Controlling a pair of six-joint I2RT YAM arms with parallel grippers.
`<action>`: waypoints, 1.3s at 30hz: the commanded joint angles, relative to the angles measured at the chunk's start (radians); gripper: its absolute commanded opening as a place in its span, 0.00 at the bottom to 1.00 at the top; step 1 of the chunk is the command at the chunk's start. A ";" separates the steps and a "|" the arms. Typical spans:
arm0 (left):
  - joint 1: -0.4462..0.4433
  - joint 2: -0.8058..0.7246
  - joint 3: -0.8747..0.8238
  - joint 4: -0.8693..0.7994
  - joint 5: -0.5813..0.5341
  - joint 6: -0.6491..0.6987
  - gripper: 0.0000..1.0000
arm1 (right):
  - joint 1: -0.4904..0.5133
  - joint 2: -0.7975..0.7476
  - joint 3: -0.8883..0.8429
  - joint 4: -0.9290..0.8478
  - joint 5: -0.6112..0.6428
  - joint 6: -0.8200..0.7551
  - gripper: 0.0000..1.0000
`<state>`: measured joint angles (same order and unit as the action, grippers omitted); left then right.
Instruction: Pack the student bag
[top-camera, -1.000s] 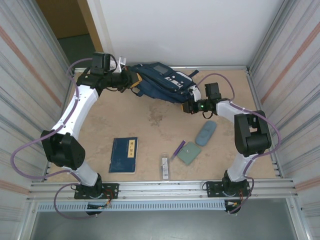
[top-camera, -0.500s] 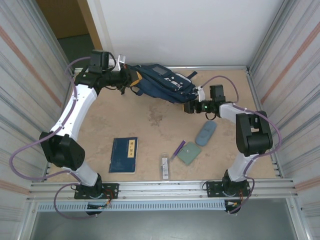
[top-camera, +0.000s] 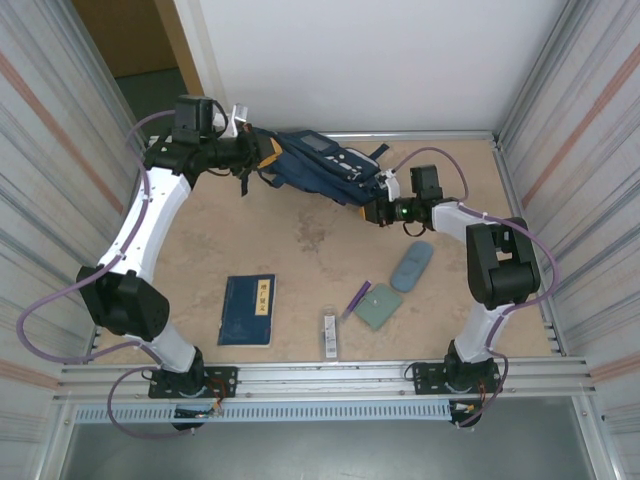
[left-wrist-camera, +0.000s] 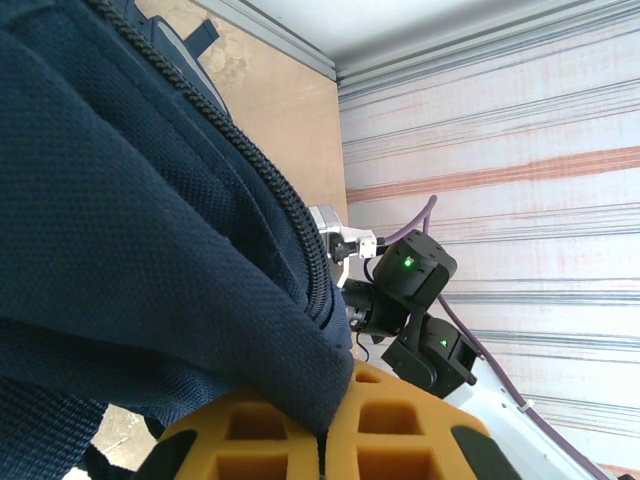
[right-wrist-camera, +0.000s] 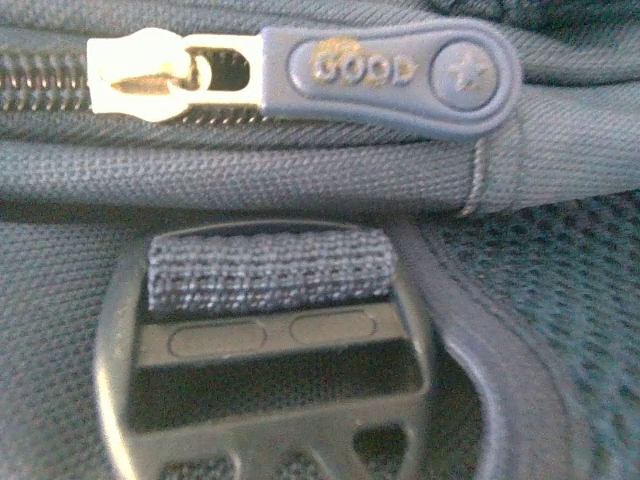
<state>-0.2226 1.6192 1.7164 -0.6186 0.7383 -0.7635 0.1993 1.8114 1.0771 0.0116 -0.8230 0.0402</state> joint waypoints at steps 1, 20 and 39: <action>0.003 -0.059 0.022 0.052 0.037 0.029 0.00 | 0.027 -0.048 -0.019 -0.056 -0.001 -0.022 0.06; -0.043 0.011 -0.149 0.200 -0.085 0.065 0.00 | 0.219 -0.091 0.121 -0.302 0.108 0.029 0.07; -0.116 0.144 -0.426 0.500 -0.156 0.006 0.00 | 0.452 0.052 0.313 -0.293 0.340 0.375 0.14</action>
<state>-0.2966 1.7229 1.3430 -0.1974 0.5316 -0.7307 0.6041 1.8416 1.3174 -0.3813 -0.4793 0.3401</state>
